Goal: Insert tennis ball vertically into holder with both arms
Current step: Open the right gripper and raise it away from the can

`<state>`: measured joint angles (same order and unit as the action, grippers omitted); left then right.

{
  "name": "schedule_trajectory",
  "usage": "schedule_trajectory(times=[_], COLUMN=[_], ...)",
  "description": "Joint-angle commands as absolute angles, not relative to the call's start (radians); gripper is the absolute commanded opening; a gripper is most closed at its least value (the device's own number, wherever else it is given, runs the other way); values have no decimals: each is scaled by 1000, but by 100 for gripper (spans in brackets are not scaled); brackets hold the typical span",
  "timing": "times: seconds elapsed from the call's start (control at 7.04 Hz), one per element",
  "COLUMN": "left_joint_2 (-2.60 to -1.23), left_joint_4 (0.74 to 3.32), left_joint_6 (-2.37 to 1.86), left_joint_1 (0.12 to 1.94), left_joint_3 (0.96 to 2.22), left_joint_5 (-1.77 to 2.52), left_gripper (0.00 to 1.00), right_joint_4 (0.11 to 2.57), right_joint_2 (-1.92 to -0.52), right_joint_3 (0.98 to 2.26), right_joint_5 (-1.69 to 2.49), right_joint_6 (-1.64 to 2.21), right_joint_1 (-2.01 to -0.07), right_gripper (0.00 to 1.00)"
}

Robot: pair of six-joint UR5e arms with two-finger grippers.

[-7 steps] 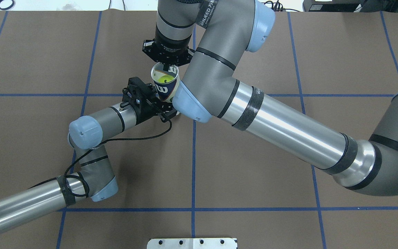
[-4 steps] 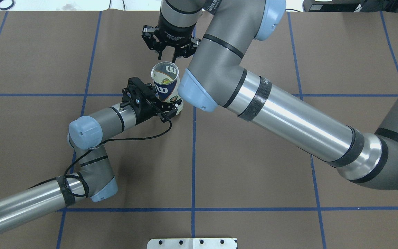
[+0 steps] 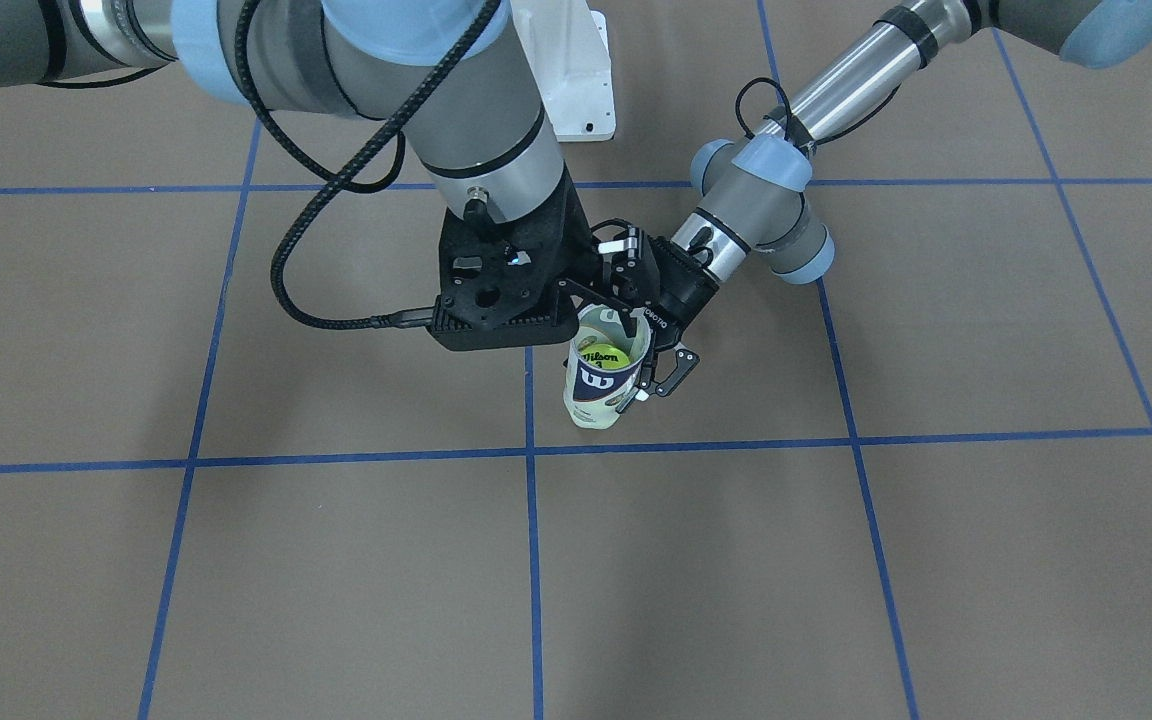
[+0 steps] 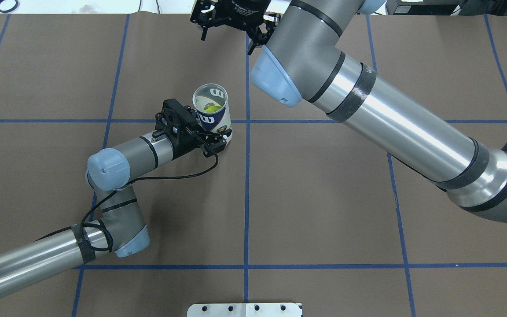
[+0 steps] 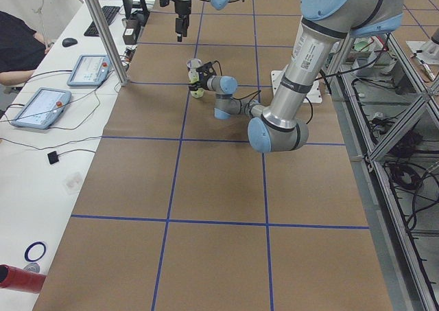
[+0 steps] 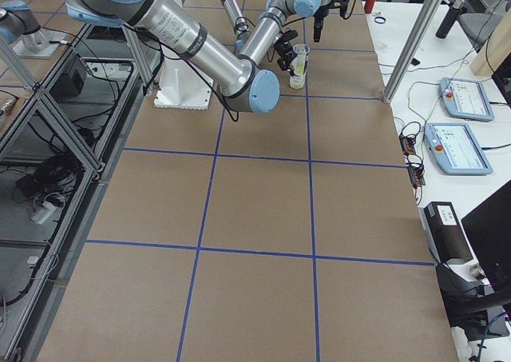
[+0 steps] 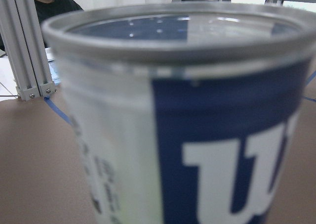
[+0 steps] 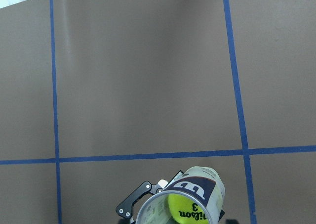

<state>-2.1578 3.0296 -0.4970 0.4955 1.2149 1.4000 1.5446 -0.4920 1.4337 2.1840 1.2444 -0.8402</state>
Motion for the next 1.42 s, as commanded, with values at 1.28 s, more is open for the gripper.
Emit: schedule_trajectory(times=[1.28], left_joint_2=[-2114], left_joint_4=[3025], left_joint_6=[-499], left_joint_1=[497], left_joint_3=[1284], left_joint_5=[1411], left_gripper=[99], right_joint_4=[1545], right_joint_2=[-531], right_joint_3=[1454], right_joint_5=[2232], right_joint_6=[1230], right_joint_1=[-891], right_gripper=[99])
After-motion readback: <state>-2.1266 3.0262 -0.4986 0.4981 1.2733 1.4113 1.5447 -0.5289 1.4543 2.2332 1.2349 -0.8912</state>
